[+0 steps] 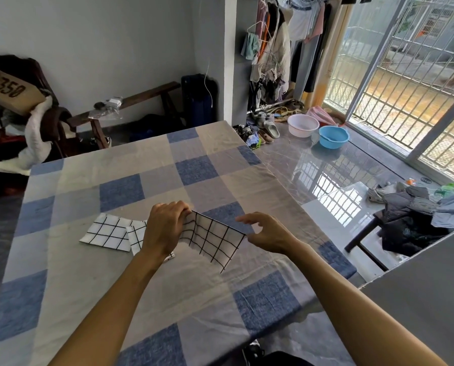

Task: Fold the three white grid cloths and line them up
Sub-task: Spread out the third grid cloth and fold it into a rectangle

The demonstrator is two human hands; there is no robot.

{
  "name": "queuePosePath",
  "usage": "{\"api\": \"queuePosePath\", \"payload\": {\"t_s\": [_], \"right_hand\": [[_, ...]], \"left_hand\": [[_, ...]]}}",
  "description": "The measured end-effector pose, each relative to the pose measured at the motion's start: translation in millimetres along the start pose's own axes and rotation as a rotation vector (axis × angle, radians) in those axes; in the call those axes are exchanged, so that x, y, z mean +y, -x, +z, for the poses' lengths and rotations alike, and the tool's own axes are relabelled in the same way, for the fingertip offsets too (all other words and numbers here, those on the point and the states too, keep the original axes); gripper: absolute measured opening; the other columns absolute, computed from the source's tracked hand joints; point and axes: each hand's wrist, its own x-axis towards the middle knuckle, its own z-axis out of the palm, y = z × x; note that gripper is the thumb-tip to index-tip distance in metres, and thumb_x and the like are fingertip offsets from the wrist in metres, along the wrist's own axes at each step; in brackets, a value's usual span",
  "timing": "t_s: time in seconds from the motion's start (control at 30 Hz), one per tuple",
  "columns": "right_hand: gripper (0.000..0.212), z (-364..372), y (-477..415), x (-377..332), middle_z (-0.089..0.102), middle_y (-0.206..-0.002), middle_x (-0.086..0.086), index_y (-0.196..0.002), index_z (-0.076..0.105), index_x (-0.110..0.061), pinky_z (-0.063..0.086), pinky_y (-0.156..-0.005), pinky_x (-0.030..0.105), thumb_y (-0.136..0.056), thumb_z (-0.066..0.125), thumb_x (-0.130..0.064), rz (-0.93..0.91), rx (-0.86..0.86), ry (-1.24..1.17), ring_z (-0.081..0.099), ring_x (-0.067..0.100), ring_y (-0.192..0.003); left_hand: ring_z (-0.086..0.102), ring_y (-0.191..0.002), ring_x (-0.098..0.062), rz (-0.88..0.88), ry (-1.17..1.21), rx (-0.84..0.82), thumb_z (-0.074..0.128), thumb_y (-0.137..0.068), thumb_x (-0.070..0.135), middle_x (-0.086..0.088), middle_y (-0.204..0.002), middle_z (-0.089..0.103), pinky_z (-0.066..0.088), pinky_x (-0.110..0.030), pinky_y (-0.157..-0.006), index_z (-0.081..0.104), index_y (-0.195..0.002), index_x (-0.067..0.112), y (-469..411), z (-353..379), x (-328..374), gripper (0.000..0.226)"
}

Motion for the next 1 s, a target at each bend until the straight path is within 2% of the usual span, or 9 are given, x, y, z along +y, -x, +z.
{"api": "queuePosePath", "payload": {"t_s": [0.27,0.4,0.47,0.57,0.63,0.87,1.0], "right_hand": [[0.047,5,4,2,0.059,-0.128,-0.008,-0.122,0.062,-0.036,0.037,-0.096,0.022,-0.077,0.068,-0.022,-0.002,-0.093,0.014,0.05,0.001,-0.113],[0.05,11,8,4,0.057,-0.13,-0.009,-0.123,0.06,-0.038,0.037,-0.099,0.025,-0.076,0.075,-0.041,-0.024,-0.144,0.057,0.047,0.0,-0.114],[0.042,19,8,6,0.062,-0.124,-0.008,-0.119,0.064,-0.036,0.041,-0.097,0.025,-0.079,0.073,-0.044,-0.042,-0.108,0.042,0.051,-0.001,-0.108],[0.024,29,4,7,0.069,-0.105,-0.01,-0.101,0.072,-0.032,0.051,-0.088,0.033,-0.083,0.067,-0.047,-0.043,0.033,-0.013,0.06,0.002,-0.095],[0.025,31,2,4,0.069,-0.094,-0.011,-0.093,0.074,-0.028,0.052,-0.082,0.035,-0.085,0.064,-0.049,-0.033,0.103,-0.03,0.061,0.003,-0.087],[0.011,28,0,-15,0.069,-0.079,-0.01,-0.086,0.071,-0.023,0.056,-0.073,0.03,-0.085,0.065,-0.032,0.026,0.155,-0.163,0.064,0.003,-0.073],[0.01,25,1,-24,0.069,-0.083,-0.007,-0.086,0.068,-0.021,0.053,-0.072,0.019,-0.085,0.06,-0.015,0.033,0.214,-0.253,0.064,0.003,-0.074]], "left_hand": [[0.055,-0.063,-0.024,-0.02,-0.003,-0.012,0.05,-0.095,0.02,-0.002,-0.072,0.064,0.034,-0.032,-0.073,0.06,-0.085,0.013,-1,6,-1,0.015],[0.057,-0.066,-0.025,-0.038,0.01,-0.011,0.054,-0.095,0.014,-0.004,-0.075,0.065,0.035,-0.033,-0.075,0.06,-0.087,0.011,-3,3,0,0.011],[0.057,-0.066,-0.024,-0.049,0.022,-0.011,0.053,-0.095,0.016,-0.005,-0.075,0.065,0.037,-0.034,-0.074,0.06,-0.087,0.011,-2,3,-1,0.012],[0.057,-0.066,-0.028,-0.067,0.042,-0.014,0.053,-0.096,0.018,-0.006,-0.076,0.066,0.042,-0.037,-0.072,0.061,-0.086,0.01,0,4,-3,0.015],[0.058,-0.065,-0.029,-0.072,0.057,-0.015,0.053,-0.096,0.021,-0.005,-0.076,0.066,0.044,-0.038,-0.069,0.061,-0.086,0.011,2,4,-4,0.016],[0.055,-0.065,-0.021,-0.251,0.114,-0.049,0.052,-0.096,0.025,-0.003,-0.075,0.064,0.041,-0.032,-0.065,0.06,-0.084,0.013,-2,18,2,0.018],[0.053,-0.066,-0.016,-0.424,0.243,-0.024,0.053,-0.096,0.024,-0.001,-0.075,0.06,0.035,-0.026,-0.057,0.06,-0.085,0.01,-11,26,16,0.019]]}}
